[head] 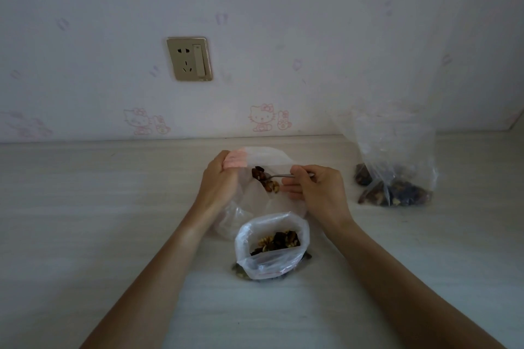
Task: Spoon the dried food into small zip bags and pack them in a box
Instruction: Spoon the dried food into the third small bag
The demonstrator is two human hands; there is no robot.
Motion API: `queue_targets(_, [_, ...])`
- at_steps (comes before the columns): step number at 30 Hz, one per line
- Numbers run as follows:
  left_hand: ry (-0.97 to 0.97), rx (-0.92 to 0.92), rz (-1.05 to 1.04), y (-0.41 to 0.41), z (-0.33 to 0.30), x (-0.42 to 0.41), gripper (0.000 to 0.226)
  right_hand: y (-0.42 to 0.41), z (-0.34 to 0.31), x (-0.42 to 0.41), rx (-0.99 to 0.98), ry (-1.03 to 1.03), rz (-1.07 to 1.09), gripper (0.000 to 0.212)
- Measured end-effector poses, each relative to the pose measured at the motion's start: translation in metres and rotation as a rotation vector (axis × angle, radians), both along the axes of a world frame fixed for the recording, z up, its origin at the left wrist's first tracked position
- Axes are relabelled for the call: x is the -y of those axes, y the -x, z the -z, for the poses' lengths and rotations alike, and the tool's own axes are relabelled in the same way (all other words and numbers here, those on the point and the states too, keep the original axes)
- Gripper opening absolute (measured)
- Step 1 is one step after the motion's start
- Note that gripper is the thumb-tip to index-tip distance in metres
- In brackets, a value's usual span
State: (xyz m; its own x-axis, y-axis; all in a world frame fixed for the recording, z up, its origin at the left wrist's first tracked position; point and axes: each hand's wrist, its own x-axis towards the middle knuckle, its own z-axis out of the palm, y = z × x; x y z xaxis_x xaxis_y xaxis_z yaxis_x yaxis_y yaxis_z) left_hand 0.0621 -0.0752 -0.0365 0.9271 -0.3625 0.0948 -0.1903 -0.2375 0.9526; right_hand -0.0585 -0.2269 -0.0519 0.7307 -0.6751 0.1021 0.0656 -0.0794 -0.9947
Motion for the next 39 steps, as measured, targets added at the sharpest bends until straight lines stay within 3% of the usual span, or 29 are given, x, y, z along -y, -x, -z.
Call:
queue_targets(6, [0.054,-0.027,0.014,0.0,-0.003,-0.001,0.021,-0.001,0.002,-0.002,-0.023,0.055,0.002,0.018])
queue_targets(16, [0.075,0.006,0.035,0.0,0.001,-0.003,0.026,0.009,-0.011,0.001,0.02,-0.127,-0.1,0.017])
queue_targets(19, [0.043,0.057,-0.008,-0.002,0.002,-0.003,0.019,0.011,-0.013,0.003,0.024,-0.128,-0.136,0.015])
queue_targets(28, [0.01,0.258,-0.044,-0.001,0.003,-0.005,0.029,0.027,-0.021,0.012,-0.006,-0.205,-0.157,0.017])
queue_targets(37, [0.052,0.172,0.022,0.0,0.0,-0.006,0.025,0.048,-0.038,0.018,0.001,-0.145,-0.193,0.025])
queue_targets(39, [0.018,0.158,0.051,0.0,-0.003,-0.007,0.035,0.055,-0.043,0.018,0.003,-0.136,-0.198,0.026])
